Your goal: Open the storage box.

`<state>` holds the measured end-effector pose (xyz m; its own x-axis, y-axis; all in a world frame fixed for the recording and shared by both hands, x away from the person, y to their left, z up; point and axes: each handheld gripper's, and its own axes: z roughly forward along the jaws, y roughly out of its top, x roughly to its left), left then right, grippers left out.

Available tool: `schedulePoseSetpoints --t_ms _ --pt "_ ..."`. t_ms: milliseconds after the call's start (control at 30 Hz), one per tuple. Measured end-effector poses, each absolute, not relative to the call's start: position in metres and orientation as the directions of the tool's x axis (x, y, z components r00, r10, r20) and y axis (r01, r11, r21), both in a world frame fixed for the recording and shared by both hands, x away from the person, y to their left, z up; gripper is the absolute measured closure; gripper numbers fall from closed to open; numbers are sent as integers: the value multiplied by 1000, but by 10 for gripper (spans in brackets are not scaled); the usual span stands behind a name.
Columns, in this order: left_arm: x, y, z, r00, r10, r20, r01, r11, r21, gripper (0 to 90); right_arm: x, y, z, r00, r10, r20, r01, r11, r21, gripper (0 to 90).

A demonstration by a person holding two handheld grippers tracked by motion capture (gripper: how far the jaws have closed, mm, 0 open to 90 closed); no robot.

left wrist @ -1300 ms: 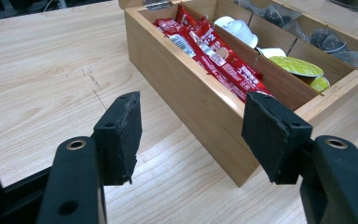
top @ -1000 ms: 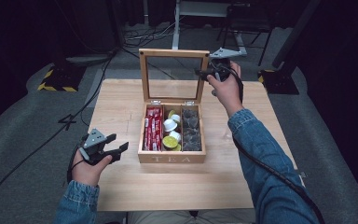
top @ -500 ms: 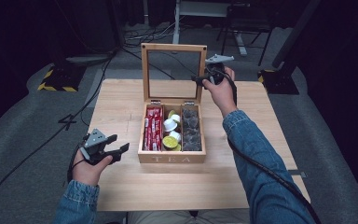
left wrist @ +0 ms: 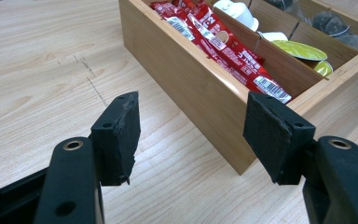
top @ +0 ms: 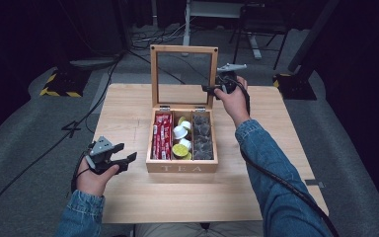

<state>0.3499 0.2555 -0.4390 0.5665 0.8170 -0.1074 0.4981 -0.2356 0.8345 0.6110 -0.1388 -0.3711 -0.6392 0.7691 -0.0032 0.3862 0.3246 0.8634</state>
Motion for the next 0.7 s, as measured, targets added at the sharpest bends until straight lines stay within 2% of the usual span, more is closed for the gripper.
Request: schedulePoseSetpoints --t_ms 233,700 --pt "352 256 -444 560 822 -104 520 -251 817 353 606 -145 -362 -633 774 14 372 289 882 315" --pt "356 252 -450 560 824 -89 566 -302 767 339 565 -179 -324 -716 695 67 375 301 877 309"
